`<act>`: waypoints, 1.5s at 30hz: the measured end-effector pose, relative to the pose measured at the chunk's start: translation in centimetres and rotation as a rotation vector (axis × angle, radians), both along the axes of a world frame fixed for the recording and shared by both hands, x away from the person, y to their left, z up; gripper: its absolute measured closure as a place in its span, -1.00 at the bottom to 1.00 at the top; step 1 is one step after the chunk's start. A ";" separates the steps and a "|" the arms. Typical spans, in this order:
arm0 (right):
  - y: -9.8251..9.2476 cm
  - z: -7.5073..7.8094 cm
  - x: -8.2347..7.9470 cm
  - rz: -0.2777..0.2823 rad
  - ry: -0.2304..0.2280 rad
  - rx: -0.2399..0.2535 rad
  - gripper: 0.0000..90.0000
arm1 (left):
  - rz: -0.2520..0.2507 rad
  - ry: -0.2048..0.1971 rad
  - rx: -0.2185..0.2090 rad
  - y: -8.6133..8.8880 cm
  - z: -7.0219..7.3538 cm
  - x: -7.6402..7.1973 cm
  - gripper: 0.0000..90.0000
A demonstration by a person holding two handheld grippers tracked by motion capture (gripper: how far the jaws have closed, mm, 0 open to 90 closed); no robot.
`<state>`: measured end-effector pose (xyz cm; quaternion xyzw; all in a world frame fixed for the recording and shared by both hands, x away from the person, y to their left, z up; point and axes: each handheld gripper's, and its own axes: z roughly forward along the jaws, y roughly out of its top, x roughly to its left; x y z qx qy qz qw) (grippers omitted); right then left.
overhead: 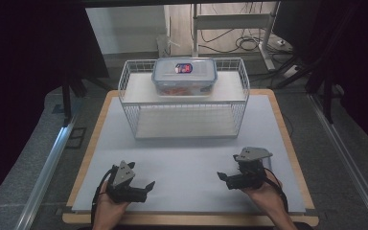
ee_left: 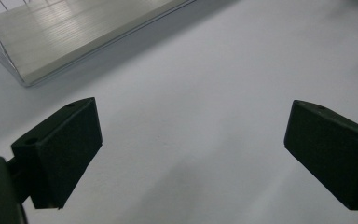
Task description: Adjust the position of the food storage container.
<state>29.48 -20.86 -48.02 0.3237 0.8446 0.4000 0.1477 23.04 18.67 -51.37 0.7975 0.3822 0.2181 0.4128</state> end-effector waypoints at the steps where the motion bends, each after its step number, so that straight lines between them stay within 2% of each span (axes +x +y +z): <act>1: 0.0 -0.1 0.1 -0.005 0.008 -0.003 -0.80 | -0.001 0.002 -0.001 0.0 0.0 0.0 -0.91; 6: 0.0 -0.2 0.3 -0.010 0.016 0.001 -0.91 | -0.008 0.012 0.003 0.1 -0.2 0.1 -0.91; 9: -0.2 -0.1 0.3 -0.027 0.032 -0.008 -0.89 | -0.010 0.015 -0.001 0.1 -0.2 0.1 -0.91; 11: -0.5 0.1 0.4 -0.053 0.026 -0.025 -0.76 | -0.010 0.017 0.000 0.1 -0.2 0.1 -0.91; 15: -1.6 0.8 0.5 -0.086 0.013 -0.004 -0.45 | -0.012 0.018 -0.003 0.1 -0.2 0.1 -0.91; 18: -2.7 1.4 0.6 -0.107 -0.020 -0.005 -0.16 | -0.011 0.021 -0.005 0.1 -0.2 0.2 -0.91; 21: -3.9 1.7 0.9 -0.122 -0.015 0.003 0.14 | -0.011 0.021 -0.005 0.1 -0.2 0.2 -0.91; 28: -6.7 2.0 1.7 -0.182 0.014 0.023 0.61 | -0.018 0.031 -0.015 0.1 -0.3 0.2 -0.90; 32: -8.4 2.5 1.8 -0.228 -0.012 0.023 0.96 | -0.017 0.032 -0.022 0.3 -0.3 0.2 -0.90; 38: -11.3 2.4 2.4 -0.325 -0.020 0.022 1.00 | -0.014 0.034 -0.023 0.3 -0.3 0.3 -0.89; 45: -13.1 0.9 2.5 -0.391 0.058 0.026 1.00 | -0.013 0.032 -0.016 0.3 -0.3 0.2 -0.89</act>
